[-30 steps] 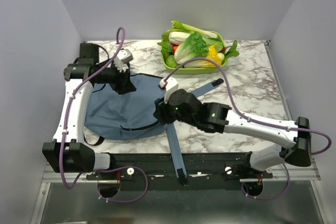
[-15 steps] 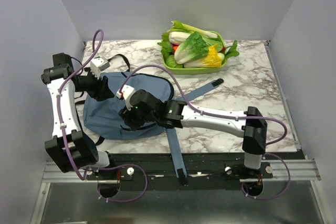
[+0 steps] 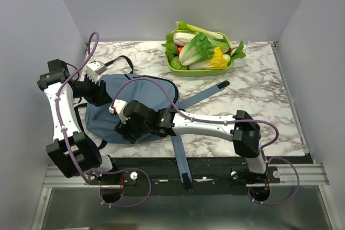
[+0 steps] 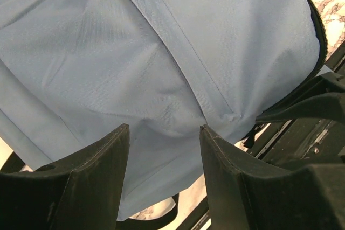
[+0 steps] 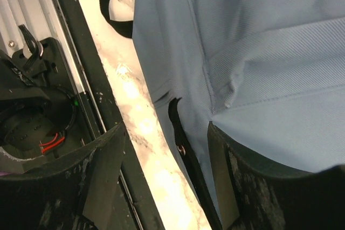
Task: Pack the student bag
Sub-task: Zip the student bag at the center of the board.
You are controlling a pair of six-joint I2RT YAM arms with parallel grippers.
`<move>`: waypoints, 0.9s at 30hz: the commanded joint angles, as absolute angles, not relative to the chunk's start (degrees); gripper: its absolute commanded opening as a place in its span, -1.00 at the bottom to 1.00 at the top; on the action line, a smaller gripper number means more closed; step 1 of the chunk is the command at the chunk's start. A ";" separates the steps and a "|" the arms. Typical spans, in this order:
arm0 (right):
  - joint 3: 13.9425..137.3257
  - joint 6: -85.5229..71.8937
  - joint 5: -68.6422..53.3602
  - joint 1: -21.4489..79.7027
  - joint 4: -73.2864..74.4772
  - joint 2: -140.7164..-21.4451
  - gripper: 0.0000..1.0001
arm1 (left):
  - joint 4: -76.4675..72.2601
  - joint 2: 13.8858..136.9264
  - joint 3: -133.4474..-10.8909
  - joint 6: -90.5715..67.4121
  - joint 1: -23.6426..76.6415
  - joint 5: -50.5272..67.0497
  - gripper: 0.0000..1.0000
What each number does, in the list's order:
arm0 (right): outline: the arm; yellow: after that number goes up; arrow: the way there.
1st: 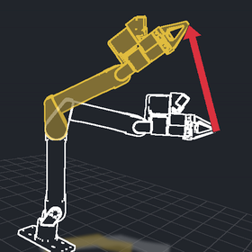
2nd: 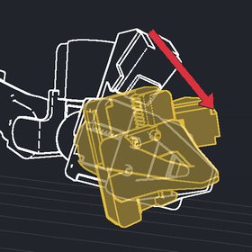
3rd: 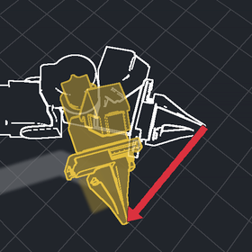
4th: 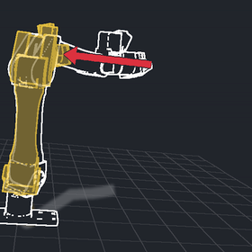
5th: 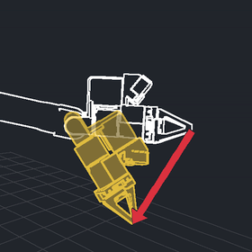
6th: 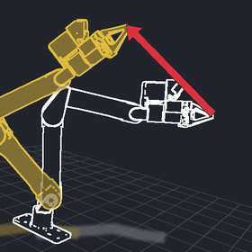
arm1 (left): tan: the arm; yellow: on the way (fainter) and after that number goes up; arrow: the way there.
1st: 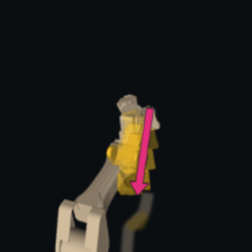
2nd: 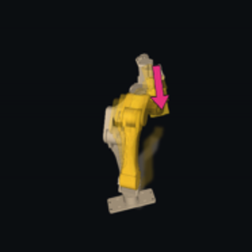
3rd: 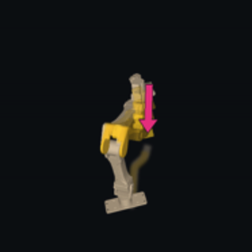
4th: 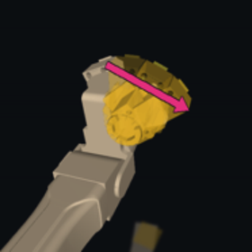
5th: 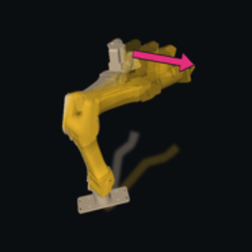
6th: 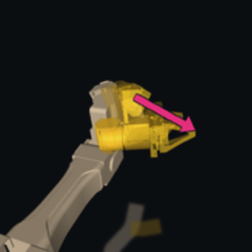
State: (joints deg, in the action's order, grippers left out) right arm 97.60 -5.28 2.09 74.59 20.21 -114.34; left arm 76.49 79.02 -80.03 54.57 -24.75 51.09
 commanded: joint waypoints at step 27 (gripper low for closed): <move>101.79 -6.58 10.28 75.50 23.38 -119.10 -0.98 | 84.73 74.36 -75.68 62.92 -25.23 52.91 0.17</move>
